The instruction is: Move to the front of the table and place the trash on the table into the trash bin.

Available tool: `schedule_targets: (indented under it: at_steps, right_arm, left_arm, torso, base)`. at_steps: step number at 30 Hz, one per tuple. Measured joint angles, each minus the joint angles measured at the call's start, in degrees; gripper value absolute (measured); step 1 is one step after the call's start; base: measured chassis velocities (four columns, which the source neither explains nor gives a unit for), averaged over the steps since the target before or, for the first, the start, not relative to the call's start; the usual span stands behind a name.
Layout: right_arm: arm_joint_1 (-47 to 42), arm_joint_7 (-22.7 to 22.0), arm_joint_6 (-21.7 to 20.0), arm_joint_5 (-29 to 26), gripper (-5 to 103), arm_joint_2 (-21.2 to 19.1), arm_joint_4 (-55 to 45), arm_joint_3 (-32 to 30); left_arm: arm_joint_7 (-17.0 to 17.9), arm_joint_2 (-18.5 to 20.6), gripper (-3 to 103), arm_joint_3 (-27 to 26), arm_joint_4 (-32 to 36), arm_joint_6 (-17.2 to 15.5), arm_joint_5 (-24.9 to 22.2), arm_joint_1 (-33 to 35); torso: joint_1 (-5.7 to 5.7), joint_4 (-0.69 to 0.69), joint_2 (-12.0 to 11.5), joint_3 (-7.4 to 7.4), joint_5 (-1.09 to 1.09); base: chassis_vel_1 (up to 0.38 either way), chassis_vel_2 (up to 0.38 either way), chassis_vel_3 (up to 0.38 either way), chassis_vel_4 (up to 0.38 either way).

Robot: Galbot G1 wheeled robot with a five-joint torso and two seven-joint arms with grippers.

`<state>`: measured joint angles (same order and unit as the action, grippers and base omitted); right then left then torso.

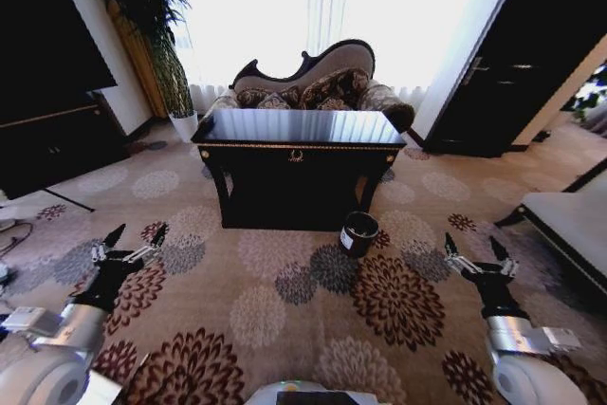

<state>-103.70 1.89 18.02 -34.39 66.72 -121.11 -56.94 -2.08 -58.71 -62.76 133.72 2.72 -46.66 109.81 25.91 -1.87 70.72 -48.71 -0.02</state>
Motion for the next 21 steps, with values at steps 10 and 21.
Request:
schedule_targets:
  at_steps: [10, 21]
  right_arm:
    - [0.1, 0.0, 0.0, 0.0, 100, 0.0, 0.0, 0.0]
    - [0.1, 0.0, 0.0, 0.0, 100, 0.0, 0.0, 0.0]
  left_arm:
    - [0.0, 0.0, 100, 0.0, 0.0, 0.0, 0.0, 0.0]
    - [0.0, 0.0, 100, 0.0, 0.0, 0.0, 0.0, 0.0]
  torso:
    - [0.22, 0.00, -0.1, -0.09, -0.02]
    - [0.11, 0.01, -0.1, -0.05, 0.01]
  base:
    - [-0.023, 0.033, 0.038, -0.010]
    - [0.000, 0.000, 0.000, 0.000]
